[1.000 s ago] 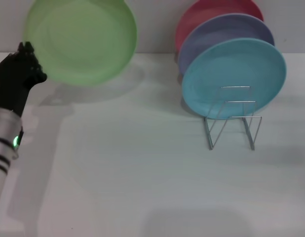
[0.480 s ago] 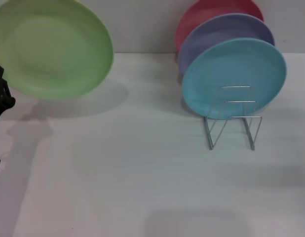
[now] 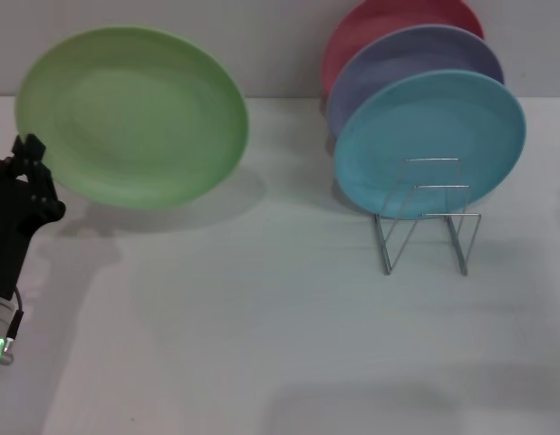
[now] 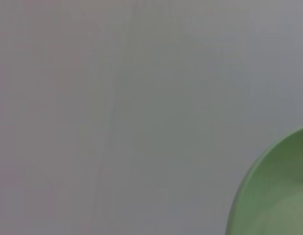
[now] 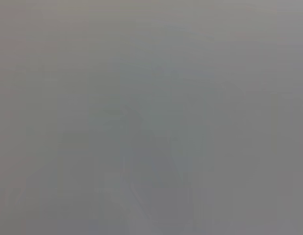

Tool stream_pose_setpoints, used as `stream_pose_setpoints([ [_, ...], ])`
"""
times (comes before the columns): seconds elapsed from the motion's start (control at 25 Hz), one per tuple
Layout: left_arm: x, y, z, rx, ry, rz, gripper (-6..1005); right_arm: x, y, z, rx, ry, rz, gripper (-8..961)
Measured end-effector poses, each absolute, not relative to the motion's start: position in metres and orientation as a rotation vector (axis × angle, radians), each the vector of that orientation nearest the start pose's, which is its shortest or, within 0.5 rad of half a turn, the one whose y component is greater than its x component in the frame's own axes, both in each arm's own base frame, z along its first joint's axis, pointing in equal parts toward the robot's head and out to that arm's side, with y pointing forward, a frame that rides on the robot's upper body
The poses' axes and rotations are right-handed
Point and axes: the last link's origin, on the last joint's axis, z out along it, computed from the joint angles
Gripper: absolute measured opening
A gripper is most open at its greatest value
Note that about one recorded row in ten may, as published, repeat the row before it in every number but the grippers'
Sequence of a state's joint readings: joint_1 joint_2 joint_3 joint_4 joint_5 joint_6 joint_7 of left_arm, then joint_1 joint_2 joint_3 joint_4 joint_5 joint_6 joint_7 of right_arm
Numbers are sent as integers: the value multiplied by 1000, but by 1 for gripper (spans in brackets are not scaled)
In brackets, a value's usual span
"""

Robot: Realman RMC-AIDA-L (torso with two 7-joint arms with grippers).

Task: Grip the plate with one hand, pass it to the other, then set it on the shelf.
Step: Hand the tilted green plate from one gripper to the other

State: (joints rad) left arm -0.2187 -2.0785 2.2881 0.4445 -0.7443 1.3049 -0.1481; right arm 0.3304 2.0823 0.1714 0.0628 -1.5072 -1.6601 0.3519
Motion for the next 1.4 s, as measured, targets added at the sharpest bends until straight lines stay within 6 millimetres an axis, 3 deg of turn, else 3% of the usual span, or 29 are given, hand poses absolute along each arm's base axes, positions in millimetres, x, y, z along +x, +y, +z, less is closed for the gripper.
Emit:
stream_pose_setpoints([
  [0.28,-298,283,-24,-1531,-524,-943,45,305,252,-5,-1390,318,926,722],
  [0.48,-302,283,-22,-1500,-551,-934,45,280,250,-26,-1462,299,978,723],
  [1.04,-296,274,-35,-1427,-589,-859,48,226,283,-83,-1806,352,1033,722],
  [1.4,-293,268,-41,-1404,-627,-860,49,205,303,-107,-1953,383,989,723],
])
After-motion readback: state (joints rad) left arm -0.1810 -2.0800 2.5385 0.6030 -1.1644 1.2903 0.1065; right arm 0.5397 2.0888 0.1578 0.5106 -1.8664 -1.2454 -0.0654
